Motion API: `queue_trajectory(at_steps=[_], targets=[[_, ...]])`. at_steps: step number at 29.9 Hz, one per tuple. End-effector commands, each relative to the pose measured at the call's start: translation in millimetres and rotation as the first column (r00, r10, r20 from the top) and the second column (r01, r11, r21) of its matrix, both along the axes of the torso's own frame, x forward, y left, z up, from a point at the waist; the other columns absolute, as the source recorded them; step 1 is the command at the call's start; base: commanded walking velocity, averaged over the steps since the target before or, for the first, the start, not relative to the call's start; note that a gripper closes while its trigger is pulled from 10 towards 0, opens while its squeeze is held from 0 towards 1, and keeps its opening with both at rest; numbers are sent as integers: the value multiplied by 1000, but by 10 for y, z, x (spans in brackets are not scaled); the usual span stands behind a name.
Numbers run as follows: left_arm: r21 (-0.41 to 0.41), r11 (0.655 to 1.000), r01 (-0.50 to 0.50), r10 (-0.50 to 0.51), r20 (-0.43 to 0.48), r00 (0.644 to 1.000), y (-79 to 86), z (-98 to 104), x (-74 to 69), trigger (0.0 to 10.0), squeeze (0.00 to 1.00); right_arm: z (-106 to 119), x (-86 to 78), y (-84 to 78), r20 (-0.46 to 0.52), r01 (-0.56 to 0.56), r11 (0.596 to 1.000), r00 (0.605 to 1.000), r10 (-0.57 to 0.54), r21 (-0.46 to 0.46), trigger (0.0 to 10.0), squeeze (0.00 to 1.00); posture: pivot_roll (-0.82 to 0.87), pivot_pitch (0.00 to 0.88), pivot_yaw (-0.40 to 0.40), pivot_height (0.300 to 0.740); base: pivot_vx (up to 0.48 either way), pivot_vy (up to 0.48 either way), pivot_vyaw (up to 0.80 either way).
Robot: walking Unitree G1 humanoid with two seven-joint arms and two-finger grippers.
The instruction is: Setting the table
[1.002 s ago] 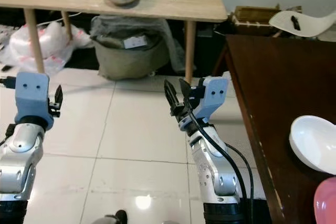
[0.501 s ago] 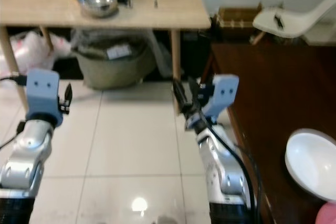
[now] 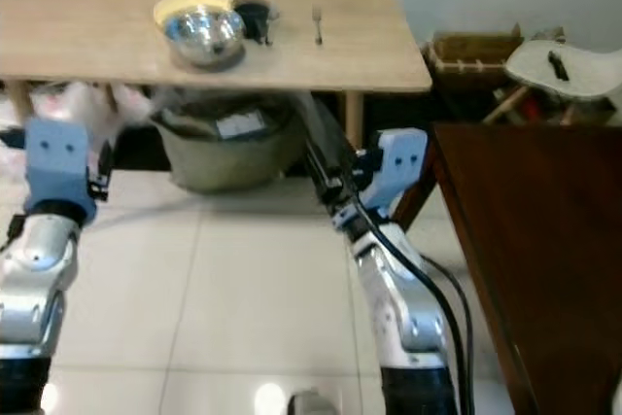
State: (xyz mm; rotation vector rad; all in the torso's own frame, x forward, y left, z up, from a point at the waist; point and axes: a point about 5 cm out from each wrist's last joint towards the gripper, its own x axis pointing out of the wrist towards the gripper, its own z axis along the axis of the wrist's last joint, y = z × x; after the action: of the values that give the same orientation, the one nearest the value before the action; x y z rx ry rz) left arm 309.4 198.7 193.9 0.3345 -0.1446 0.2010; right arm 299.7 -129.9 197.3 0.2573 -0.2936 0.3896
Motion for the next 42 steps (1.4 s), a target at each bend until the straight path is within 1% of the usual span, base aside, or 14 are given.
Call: queue_trajectory(at_steps=[1,6,10,14,15,16,19,21,32,37,40,41,42], targets=[[20,1000,-20,20,-9,1000,69,-32,-19,10000,0,34,10,47,11,-11,1000,1000,11,4,10000,0,-84,32,39,740,480,0,0],[26,1000,-7,7,0,1000,56,-16,-19,10000,0,66,21,52,21,-1,1000,1000,1,4,10000,0,-84,32,39,740,480,0,0],[28,1000,3,-3,2,1000,35,-15,-20,10000,0,74,28,55,35,25,997,999,-23,-67,10000,0,-82,36,38,740,480,0,0],[27,1000,9,-9,2,1000,25,-16,-20,10000,0,73,30,64,36,29,996,999,-27,-82,10000,0,-86,38,39,740,480,0,0],[15,999,44,-44,16,999,-9,0,-29,10000,0,73,33,66,33,32,997,999,-29,-77,10000,0,-84,38,38,740,480,0,0],[15,999,44,-44,16,999,-9,0,-29,10000,0,73,33,66,33,32,997,999,-29,-77,10000,0,-84,38,38,740,480,0,0],[-11,990,139,-138,45,989,-84,47,-62,10000,0,70,38,66,27,34,997,999,-32,-70,10000,0,-84,38,38,740,480,0,0],[-16,984,178,-176,52,983,-115,66,-76,10000,0,70,39,66,26,34,997,999,-32,-69,10000,0,-82,40,34,740,480,0,0],[-6,982,187,-186,55,981,-91,105,-72,10000,0,69,62,113,20,27,996,999,-26,-83,10000,0,-82,40,34,740,480,0,0],[-4,981,194,-193,54,980,-96,96,-73,10000,0,66,72,161,14,3,994,1000,-2,-111,10000,0,-82,40,34,740,480,0,0],[-2,980,200,-200,52,979,-105,89,-80,10000,0,49,52,260,-3,-80,985,997,81,-151,10000,0,-80,40,32,740,480,0,0],[-2,980,200,-200,52,979,-105,89,-80,10000,0,49,52,260,-3,-80,985,997,81,-151,10000,0,-80,40,32,740,480,0,0],[-1,980,201,-201,51,978,-105,87,-84,10000,0,41,43,304,-8,-109,980,994,109,-166,10000,0,-80,40,32,740,480,0,0]])
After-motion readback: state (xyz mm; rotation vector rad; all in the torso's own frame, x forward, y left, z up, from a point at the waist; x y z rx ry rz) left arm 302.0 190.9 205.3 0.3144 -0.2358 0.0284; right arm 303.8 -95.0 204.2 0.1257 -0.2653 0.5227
